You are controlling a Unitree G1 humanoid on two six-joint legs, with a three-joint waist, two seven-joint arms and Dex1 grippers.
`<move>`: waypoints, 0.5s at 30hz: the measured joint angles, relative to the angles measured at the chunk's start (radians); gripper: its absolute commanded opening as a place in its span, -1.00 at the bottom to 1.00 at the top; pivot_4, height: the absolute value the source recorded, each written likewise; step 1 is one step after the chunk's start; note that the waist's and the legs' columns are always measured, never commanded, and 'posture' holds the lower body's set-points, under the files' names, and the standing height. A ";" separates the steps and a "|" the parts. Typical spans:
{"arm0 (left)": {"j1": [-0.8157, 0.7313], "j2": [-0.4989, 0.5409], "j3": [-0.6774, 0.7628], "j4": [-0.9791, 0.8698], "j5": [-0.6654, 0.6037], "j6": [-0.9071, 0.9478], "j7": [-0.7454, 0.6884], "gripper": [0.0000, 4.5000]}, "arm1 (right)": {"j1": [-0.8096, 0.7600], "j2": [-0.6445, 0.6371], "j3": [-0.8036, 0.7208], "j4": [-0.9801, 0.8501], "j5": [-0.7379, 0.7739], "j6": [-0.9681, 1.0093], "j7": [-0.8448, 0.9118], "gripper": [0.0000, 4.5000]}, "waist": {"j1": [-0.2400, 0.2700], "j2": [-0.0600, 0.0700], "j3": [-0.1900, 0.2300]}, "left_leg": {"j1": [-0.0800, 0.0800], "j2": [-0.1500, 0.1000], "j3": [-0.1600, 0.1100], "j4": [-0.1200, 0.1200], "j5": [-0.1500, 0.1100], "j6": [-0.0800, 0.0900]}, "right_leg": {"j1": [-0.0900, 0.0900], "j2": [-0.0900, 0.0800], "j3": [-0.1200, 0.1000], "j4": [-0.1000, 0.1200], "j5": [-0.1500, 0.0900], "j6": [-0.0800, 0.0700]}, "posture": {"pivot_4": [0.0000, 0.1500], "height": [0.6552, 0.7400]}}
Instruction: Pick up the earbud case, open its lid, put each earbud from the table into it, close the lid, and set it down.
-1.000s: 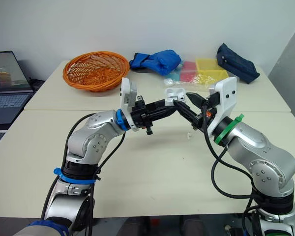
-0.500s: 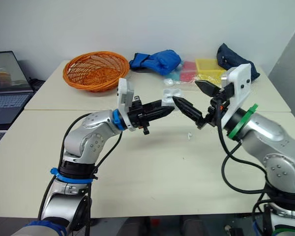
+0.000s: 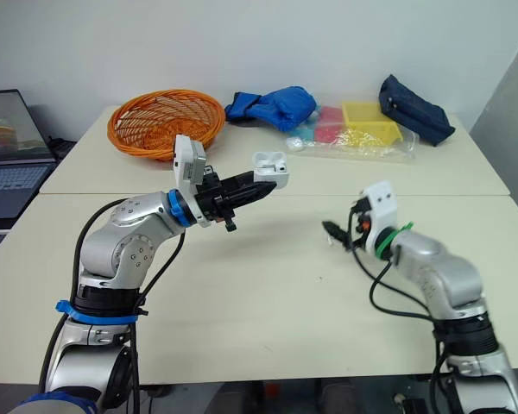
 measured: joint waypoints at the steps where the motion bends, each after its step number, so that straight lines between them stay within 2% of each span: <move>1: 0.000 0.000 0.000 -0.003 0.000 0.005 0.002 -0.67 | 0.005 0.020 0.001 0.016 -0.028 -0.012 -0.018 0.99 | 0.001 0.000 0.000 | 0.000 -0.001 0.000 0.000 0.000 0.000 | 0.000 0.000 0.000 0.000 0.000 0.001 | 1.00 1.00; 6: 0.000 -0.001 0.001 -0.006 -0.001 0.011 0.014 -0.67 | 0.026 0.124 0.016 0.104 -0.145 -0.127 -0.062 0.99 | 0.001 0.000 0.000 | 0.001 0.000 0.000 0.002 0.000 0.000 | 0.001 0.000 0.000 0.001 0.000 0.002 | 1.00 1.00; 15: -0.010 -0.006 -0.006 -0.007 -0.001 0.013 0.009 -0.67 | 0.035 0.213 0.045 0.248 -0.286 -0.296 -0.053 0.99 | -0.002 0.000 0.000 | 0.002 0.000 0.001 0.002 0.000 0.000 | 0.001 0.000 0.001 0.002 0.001 0.002 | 1.00 1.00</move>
